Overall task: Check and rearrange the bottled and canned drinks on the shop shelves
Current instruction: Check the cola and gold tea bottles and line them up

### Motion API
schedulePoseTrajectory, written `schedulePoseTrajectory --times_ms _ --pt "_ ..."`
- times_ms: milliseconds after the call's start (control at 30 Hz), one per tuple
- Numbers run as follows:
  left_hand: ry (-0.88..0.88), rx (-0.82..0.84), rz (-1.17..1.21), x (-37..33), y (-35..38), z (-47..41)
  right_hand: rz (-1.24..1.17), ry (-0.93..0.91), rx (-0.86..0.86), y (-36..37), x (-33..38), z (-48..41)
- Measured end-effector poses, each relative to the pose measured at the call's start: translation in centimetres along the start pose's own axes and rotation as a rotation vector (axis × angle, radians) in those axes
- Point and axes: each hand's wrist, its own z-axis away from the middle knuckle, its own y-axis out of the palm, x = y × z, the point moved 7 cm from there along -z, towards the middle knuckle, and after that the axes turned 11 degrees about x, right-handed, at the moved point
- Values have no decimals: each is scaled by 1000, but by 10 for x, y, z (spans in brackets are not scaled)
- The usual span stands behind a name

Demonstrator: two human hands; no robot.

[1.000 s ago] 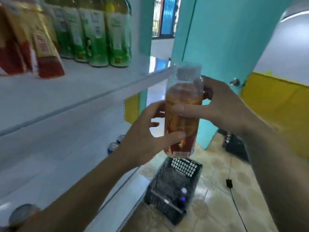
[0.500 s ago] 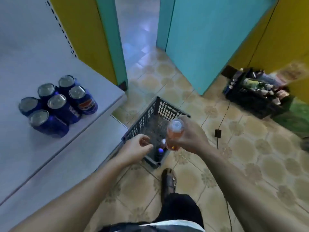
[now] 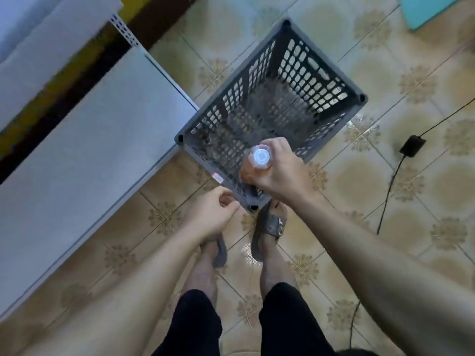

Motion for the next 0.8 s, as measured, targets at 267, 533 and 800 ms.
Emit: schedulePoseTrajectory --times_ms 267,533,800 --pt "-16 -22 -77 47 -7 -108 325 -70 216 152 -55 -125" --pt "8 -24 -23 83 -1 -150 597 24 364 224 -95 -168" --pt "23 -18 -40 73 -2 -99 298 140 284 175 -73 -120"
